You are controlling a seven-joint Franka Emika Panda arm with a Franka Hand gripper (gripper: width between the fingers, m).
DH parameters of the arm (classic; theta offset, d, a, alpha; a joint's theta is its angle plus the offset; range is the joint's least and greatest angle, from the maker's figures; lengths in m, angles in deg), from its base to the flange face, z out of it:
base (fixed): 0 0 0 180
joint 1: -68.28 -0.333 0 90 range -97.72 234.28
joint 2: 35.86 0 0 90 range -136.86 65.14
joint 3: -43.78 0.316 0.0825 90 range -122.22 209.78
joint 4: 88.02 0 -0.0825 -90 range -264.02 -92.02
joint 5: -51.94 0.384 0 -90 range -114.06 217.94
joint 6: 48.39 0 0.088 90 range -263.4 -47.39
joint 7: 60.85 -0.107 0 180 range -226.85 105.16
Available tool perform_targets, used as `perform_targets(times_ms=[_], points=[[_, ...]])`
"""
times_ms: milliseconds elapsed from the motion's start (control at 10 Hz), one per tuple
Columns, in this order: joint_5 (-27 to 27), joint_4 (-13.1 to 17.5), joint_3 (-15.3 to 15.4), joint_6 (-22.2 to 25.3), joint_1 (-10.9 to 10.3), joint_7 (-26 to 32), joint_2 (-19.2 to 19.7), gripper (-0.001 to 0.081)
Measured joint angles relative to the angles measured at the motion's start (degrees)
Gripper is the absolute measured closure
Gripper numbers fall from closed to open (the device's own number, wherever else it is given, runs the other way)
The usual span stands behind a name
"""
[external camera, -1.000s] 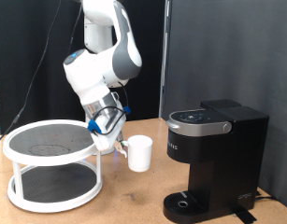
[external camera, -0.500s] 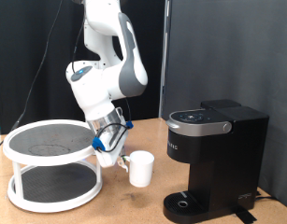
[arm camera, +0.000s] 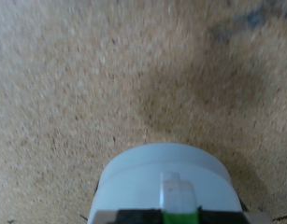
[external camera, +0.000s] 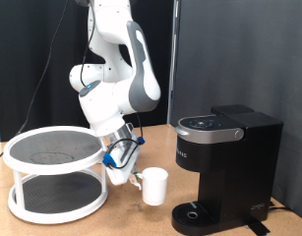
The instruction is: Make a cup of coffee with the keurig machine
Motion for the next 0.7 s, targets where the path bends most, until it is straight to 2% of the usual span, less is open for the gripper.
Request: perform_targets(times_ms=[700], points=[[4.28, 2.75, 5.29, -5.03, -1.56, -0.26, 4.68, 0.0799]])
